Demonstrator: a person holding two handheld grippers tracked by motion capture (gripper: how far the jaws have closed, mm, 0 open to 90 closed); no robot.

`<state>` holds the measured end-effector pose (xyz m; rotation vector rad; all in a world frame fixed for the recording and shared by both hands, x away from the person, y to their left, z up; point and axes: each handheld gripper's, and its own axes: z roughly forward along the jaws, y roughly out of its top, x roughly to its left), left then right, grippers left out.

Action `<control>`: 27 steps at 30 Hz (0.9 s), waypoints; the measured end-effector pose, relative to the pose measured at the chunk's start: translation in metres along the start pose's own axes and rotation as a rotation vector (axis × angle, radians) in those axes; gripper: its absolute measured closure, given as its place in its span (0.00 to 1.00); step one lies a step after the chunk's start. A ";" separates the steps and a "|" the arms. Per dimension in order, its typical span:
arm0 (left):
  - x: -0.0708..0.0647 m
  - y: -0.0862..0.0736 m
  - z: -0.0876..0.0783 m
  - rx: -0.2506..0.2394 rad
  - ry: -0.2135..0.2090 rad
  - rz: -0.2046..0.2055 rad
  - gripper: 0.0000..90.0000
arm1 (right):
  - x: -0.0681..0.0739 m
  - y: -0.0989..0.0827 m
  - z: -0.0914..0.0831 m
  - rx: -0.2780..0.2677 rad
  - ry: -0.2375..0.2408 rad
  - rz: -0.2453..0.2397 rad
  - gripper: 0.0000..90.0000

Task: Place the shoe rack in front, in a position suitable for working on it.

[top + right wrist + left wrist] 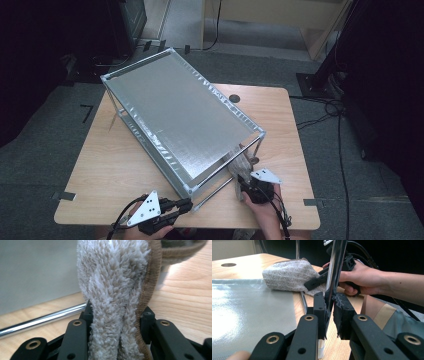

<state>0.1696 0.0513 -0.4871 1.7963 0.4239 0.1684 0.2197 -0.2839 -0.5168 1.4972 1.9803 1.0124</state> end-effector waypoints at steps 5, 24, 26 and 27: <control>0.000 0.001 0.001 0.002 0.000 0.000 0.90 | 0.026 -0.002 -0.002 0.032 0.155 -0.100 0.69; -0.008 0.013 0.042 0.023 -0.037 0.025 0.90 | 0.076 -0.018 -0.042 0.038 0.393 -0.204 0.69; -0.010 0.015 0.046 0.026 -0.032 0.031 0.90 | 0.072 -0.018 -0.047 0.031 0.397 -0.187 0.69; -0.011 0.015 0.047 0.026 -0.030 0.024 0.90 | 0.071 -0.018 -0.050 0.034 0.402 -0.178 0.69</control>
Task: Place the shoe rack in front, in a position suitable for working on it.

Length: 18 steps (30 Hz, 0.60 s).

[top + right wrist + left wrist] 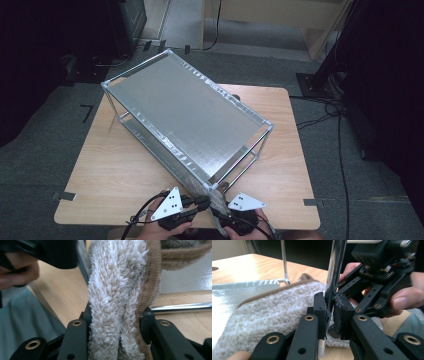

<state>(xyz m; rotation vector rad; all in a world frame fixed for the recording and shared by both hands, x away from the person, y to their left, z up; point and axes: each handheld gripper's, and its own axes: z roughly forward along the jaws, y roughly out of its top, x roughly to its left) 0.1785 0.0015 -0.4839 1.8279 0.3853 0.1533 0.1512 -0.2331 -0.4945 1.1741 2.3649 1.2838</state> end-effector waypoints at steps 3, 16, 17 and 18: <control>0.000 0.001 0.003 0.004 0.002 -0.005 0.90 | 0.000 -0.002 -0.004 0.011 -0.002 0.004 0.69; 0.037 0.004 -0.017 -0.061 -0.065 -0.032 0.65 | -0.011 -0.017 -0.007 0.075 -0.108 0.043 0.65; 0.043 0.003 -0.021 -0.062 -0.040 -0.043 0.64 | -0.012 -0.017 -0.007 0.076 -0.112 0.046 0.66; 0.049 0.002 -0.023 -0.062 -0.020 -0.052 0.64 | -0.012 -0.017 -0.008 0.079 -0.119 0.044 0.66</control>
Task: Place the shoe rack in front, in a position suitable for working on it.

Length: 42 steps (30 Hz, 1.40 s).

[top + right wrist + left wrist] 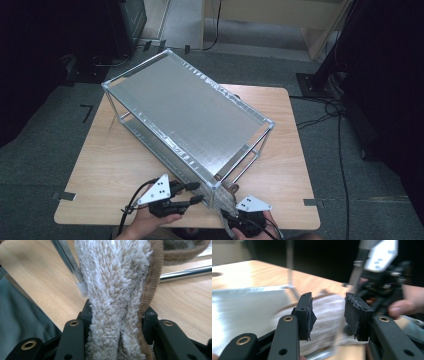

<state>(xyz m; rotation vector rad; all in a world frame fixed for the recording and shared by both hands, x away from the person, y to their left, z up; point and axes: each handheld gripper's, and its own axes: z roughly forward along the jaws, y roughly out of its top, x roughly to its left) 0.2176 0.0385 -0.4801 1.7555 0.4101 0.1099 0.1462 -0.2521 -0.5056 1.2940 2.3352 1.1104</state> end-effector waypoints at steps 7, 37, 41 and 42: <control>0.053 -0.014 -0.017 0.075 0.243 -0.101 0.61 | 0.001 0.004 -0.001 -0.029 0.019 0.005 0.67; 0.072 -0.025 0.008 0.394 0.456 -0.092 0.63 | 0.028 0.041 -0.061 -0.322 0.109 0.032 0.62; 0.072 -0.025 0.008 0.405 0.458 -0.085 0.63 | 0.029 0.039 -0.057 -0.303 0.113 0.027 0.62; 0.072 -0.025 0.009 0.404 0.459 -0.085 0.63 | 0.029 0.038 -0.054 -0.290 0.107 0.024 0.62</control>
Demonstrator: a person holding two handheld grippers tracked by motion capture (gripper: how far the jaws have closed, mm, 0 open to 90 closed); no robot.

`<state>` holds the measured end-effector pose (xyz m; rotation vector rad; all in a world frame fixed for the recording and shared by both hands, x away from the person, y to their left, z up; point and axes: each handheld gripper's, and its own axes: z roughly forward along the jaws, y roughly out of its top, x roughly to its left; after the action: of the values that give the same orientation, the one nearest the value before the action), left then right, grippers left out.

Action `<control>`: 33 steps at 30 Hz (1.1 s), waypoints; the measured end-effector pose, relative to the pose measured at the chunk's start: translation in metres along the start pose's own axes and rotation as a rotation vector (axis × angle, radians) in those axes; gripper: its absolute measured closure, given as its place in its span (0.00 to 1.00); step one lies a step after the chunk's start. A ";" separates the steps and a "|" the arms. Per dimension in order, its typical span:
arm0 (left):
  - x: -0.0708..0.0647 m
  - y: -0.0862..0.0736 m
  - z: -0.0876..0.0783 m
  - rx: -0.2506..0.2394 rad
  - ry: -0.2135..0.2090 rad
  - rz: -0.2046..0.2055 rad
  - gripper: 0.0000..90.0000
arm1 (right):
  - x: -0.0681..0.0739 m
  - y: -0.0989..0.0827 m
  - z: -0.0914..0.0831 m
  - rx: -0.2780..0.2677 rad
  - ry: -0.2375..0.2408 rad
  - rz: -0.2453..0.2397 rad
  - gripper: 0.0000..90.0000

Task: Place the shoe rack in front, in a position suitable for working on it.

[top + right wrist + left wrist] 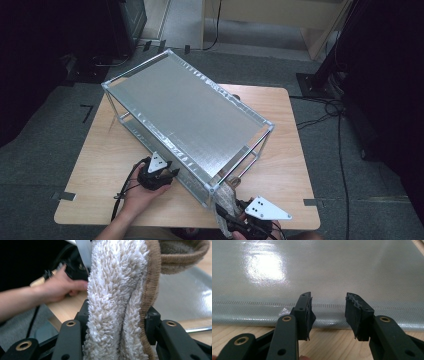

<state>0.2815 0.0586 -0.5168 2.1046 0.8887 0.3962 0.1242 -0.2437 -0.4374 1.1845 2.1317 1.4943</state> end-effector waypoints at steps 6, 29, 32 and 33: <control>0.000 0.000 0.000 0.003 -0.002 -0.004 0.63 | -0.007 -0.020 0.023 0.142 -0.034 -0.013 0.61; -0.001 0.001 0.002 0.013 0.022 0.002 0.66 | -0.008 -0.017 0.025 0.168 -0.020 -0.013 0.60; -0.001 0.001 0.002 0.013 0.021 0.001 0.66 | -0.010 -0.025 0.033 0.221 -0.030 -0.021 0.60; -0.001 0.001 0.002 0.016 0.023 0.003 0.66 | -0.010 -0.030 0.038 0.260 -0.038 -0.029 0.60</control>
<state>0.2822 0.0567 -0.5169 2.1205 0.9051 0.4168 0.1408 -0.2300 -0.4821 1.2477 2.3599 1.1996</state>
